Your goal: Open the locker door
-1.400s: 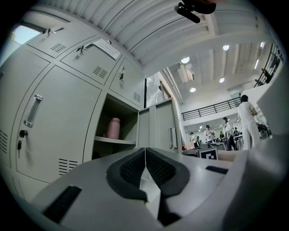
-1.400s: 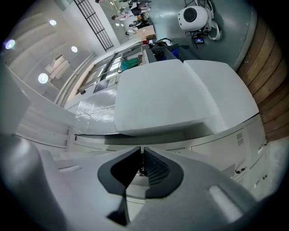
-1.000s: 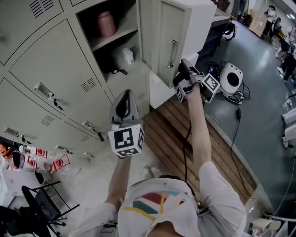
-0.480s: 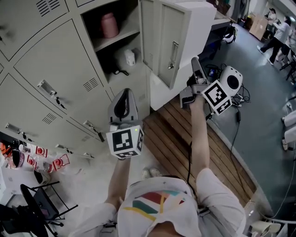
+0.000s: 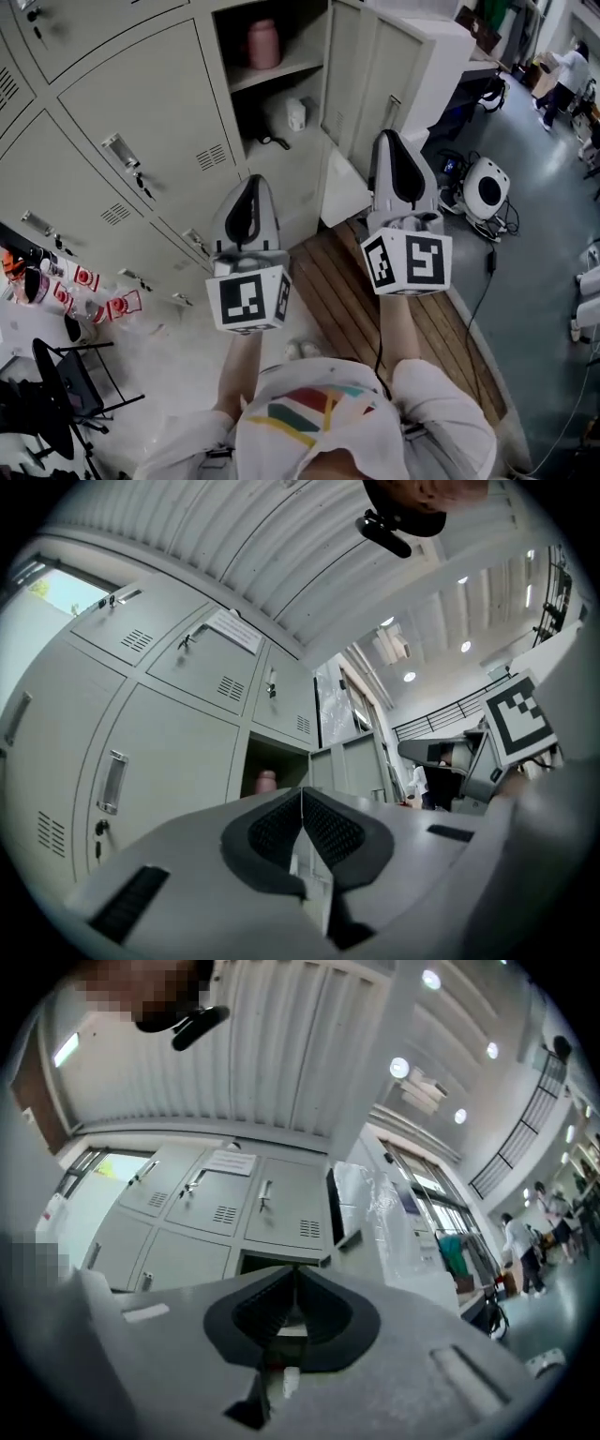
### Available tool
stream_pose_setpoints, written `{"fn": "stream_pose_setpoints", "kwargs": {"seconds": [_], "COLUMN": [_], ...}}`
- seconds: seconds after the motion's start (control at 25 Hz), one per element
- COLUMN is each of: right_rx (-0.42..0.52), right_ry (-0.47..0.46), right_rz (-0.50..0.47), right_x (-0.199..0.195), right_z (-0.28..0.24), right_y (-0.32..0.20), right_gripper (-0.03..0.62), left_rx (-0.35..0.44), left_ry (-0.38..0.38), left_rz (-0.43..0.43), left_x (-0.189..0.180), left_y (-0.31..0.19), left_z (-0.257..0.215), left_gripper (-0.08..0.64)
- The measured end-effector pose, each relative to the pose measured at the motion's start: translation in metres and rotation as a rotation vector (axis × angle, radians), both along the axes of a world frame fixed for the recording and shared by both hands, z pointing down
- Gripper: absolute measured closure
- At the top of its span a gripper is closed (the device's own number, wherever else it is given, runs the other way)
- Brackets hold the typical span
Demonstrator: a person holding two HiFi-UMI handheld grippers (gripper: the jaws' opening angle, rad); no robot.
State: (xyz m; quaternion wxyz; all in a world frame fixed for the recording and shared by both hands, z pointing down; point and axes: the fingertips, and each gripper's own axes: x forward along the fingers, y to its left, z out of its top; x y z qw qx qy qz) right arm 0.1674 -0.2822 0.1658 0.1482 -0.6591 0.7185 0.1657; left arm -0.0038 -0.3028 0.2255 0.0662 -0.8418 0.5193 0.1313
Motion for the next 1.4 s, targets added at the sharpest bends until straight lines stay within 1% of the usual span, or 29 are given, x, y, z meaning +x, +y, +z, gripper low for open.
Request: {"fn": "stream_pose_setpoints", "kwargs": {"seconds": [0.12, 0.24, 0.44, 0.6, 0.8, 0.92, 1.0, 1.08, 1.2, 1.4], "right_rx": [-0.007, -0.015, -0.003, -0.016, -0.096, -0.133, -0.151, -0.160, -0.153, -0.166], "right_ry": [0.105, 0.186, 0.241, 0.237, 0.199, 0.200, 0.213, 0.219, 0.206, 0.200], "right_rz": [-0.036, -0.070, -0.187, -0.263, -0.350, -0.388, -0.393, -0.394, -0.396, -0.398], "right_x": [-0.040, -0.077, -0.139, -0.172, -0.197, -0.208, -0.212, -0.213, -0.213, -0.211], "right_z": [0.006, 0.015, 0.021, 0.033, 0.063, 0.078, 0.085, 0.087, 0.086, 0.089], "right_y": [0.005, 0.012, 0.019, 0.025, 0.027, 0.028, 0.028, 0.027, 0.027, 0.026], "right_gripper": [0.584, 0.586, 0.588, 0.588, 0.587, 0.586, 0.587, 0.588, 0.588, 0.588], "left_rx": [0.004, -0.006, -0.001, 0.005, 0.002, 0.002, -0.011, -0.020, -0.011, -0.007], "left_ry": [0.000, 0.002, -0.019, -0.036, -0.059, -0.075, -0.085, -0.077, -0.065, -0.072], "left_rz": [-0.044, -0.094, -0.208, -0.290, -0.348, -0.378, -0.376, -0.366, -0.367, -0.360], "left_x": [-0.021, -0.044, -0.084, -0.112, -0.132, -0.138, -0.140, -0.140, -0.139, -0.134], "left_y": [0.007, 0.017, 0.034, 0.048, 0.065, 0.072, 0.073, 0.071, 0.073, 0.074], "left_z": [-0.005, -0.004, -0.003, 0.000, 0.008, 0.014, 0.019, 0.021, 0.018, 0.017], "left_gripper": [0.545, 0.545, 0.545, 0.545, 0.545, 0.545, 0.545, 0.545, 0.545, 0.545]}}
